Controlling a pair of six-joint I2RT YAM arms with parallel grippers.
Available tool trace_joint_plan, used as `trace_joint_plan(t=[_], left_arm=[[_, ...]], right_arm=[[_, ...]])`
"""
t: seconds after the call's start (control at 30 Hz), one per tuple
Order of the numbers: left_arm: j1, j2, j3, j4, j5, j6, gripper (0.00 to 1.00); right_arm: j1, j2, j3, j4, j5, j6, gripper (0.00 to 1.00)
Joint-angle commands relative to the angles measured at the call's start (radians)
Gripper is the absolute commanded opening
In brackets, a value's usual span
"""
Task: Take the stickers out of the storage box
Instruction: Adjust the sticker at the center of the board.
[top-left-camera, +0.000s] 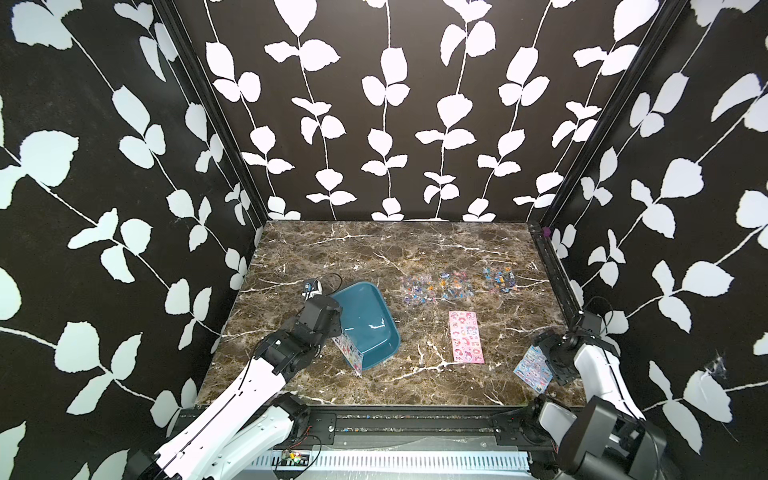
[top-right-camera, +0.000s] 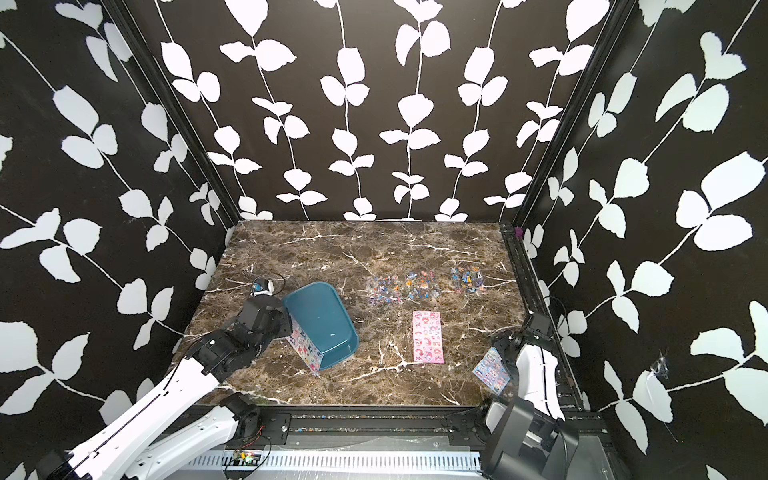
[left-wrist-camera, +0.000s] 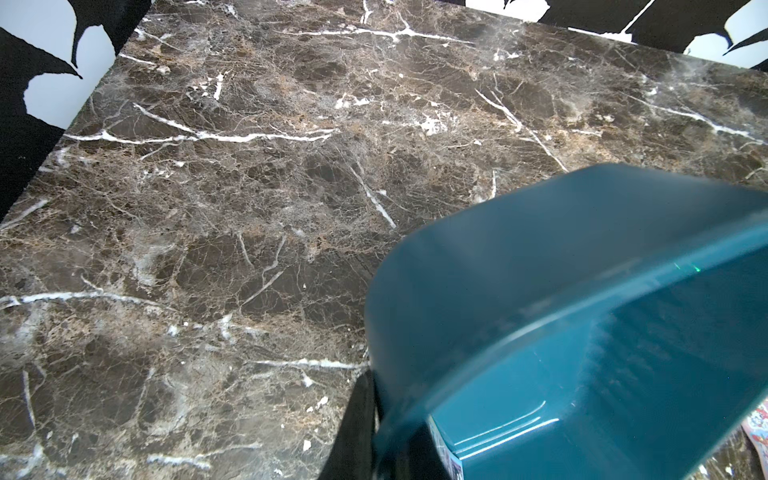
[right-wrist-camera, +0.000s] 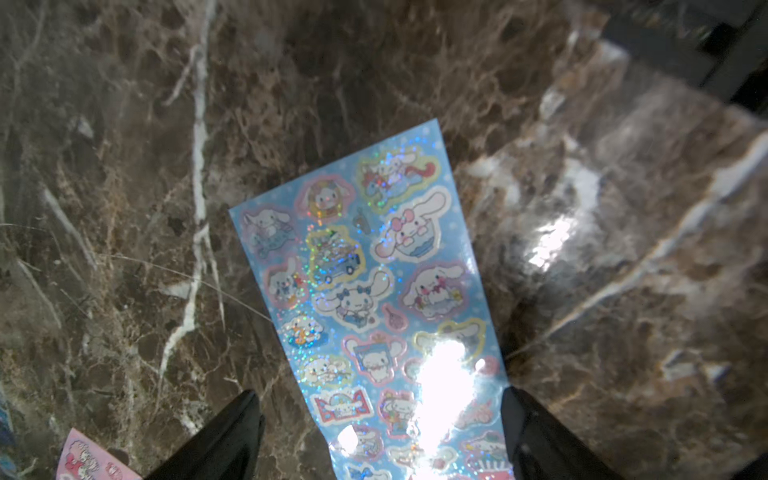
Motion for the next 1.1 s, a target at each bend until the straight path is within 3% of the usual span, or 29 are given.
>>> trace_joint_plan(t=[0.0,0.37,0.73,1.07], left_arm=[[-0.004,-0.020,0.010,-0.005,-0.010,0.012,0.00],[-0.003,-0.018,0.009,-0.002,-0.013,0.013,0.00],[-0.004,-0.012,0.007,0.006,-0.017,0.012,0.00],[-0.004,-0.027,0.002,0.005,-0.019,0.009,0.00]], right_arm=[[0.000,-0.010,0.009,-0.017,0.056,0.008,0.91],[-0.032,0.168,0.038,0.089,0.056,0.005,0.90],[-0.026,0.237,0.056,0.195,-0.066,-0.059,0.87],[0.131,0.373,0.124,0.241,-0.101,-0.111,0.85]])
